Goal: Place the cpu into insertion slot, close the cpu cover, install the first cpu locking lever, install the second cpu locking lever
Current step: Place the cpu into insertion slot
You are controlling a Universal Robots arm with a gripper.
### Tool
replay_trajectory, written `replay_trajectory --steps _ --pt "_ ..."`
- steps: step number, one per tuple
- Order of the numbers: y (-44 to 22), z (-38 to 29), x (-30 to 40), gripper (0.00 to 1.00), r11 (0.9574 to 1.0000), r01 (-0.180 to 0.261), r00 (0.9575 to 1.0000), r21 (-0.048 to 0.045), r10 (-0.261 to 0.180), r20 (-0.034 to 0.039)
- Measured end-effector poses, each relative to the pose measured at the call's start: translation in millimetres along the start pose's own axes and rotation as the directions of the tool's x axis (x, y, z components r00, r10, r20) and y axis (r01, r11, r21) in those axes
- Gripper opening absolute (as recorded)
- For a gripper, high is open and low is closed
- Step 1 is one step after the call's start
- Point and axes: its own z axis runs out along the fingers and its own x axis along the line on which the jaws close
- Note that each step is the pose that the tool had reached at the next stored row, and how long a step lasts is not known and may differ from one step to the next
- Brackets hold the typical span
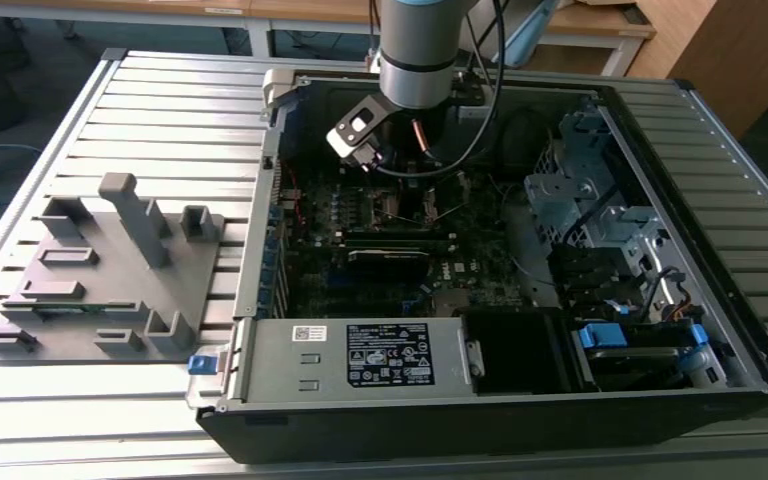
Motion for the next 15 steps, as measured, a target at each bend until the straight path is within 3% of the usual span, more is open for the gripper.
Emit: replay_trajectory --steps 7,11,12,14,15 --pt "0.0 -0.2 0.0 0.6 1.0 0.0 1.0 -0.0001 0.0 -0.0002" --pt "0.0 -0.4 0.0 0.42 1.0 0.0 1.0 -0.0001 0.0 -0.0002" --pt "0.0 -0.5 0.0 0.42 1.0 0.0 1.0 -0.0001 0.0 -0.0002" --pt "0.0 -0.6 0.0 0.3 1.0 0.0 1.0 0.0 0.0 -0.0001" --pt "0.0 -0.6 0.0 0.3 1.0 0.0 1.0 -0.0001 0.0 -0.0002"
